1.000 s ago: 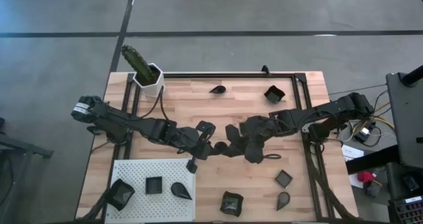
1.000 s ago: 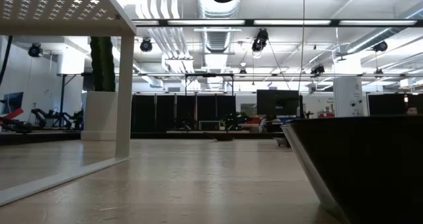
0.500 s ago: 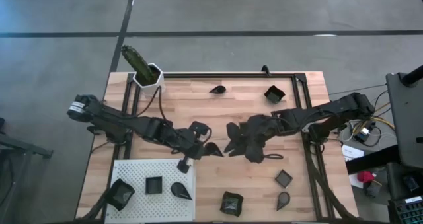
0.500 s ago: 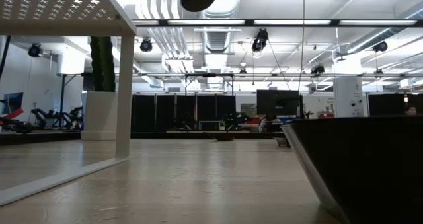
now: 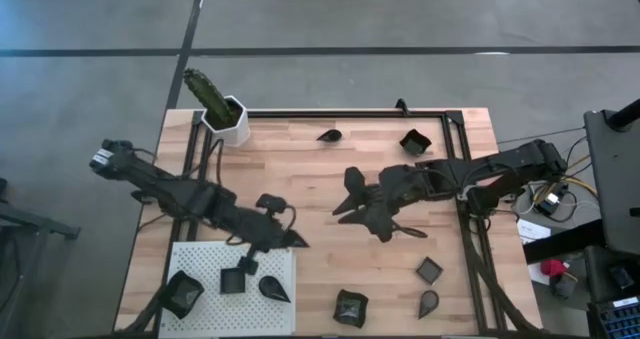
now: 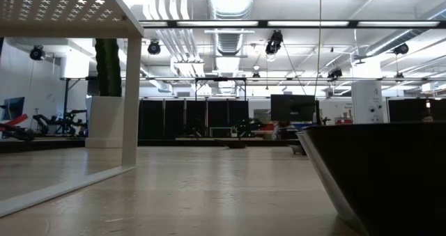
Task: Pick & Place Mini shaped plates
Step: Stack the drop shaped plate on top of the other drop shaped plate on the shelf
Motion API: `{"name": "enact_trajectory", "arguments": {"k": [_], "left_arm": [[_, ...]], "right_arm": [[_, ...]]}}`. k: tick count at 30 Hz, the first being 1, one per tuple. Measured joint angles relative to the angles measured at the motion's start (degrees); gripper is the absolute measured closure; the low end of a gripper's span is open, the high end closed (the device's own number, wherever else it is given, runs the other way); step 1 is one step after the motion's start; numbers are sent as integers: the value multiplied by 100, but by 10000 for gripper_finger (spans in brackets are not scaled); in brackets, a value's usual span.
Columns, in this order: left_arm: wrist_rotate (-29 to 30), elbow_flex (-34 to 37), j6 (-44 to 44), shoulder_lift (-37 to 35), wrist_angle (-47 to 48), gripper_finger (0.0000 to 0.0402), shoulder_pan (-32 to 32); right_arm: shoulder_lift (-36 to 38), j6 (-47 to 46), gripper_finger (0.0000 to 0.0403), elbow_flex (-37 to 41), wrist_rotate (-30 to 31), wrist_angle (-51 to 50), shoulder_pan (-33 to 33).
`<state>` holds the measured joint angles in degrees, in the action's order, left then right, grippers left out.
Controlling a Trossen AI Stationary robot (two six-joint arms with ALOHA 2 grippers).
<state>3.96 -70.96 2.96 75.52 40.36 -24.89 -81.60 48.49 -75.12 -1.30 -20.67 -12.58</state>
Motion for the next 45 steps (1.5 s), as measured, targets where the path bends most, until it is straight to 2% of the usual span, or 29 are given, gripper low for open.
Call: {"name": "enact_trajectory", "arguments": {"k": [9, 17, 30, 36, 45], "left_arm": [[80, 0, 1186, -60, 3, 401, -924], [197, 0, 1889, -19, -621, 401, -1439], [102, 0, 2441, 540, -739, 401, -1576], [20, 0, 2577, 567, -739, 401, -1660], [146, 2, 2563, 606, -323, 401, -1668]], "right_arm": [[0, -491, 304, -176, 0, -6, 0], [2, -658, 315, -244, -2, -3, 0], [11, -656, 319, -244, -2, -2, 0], [11, -656, 314, -242, -2, 1, 0], [11, -656, 330, -239, -5, 1, 0]]}}
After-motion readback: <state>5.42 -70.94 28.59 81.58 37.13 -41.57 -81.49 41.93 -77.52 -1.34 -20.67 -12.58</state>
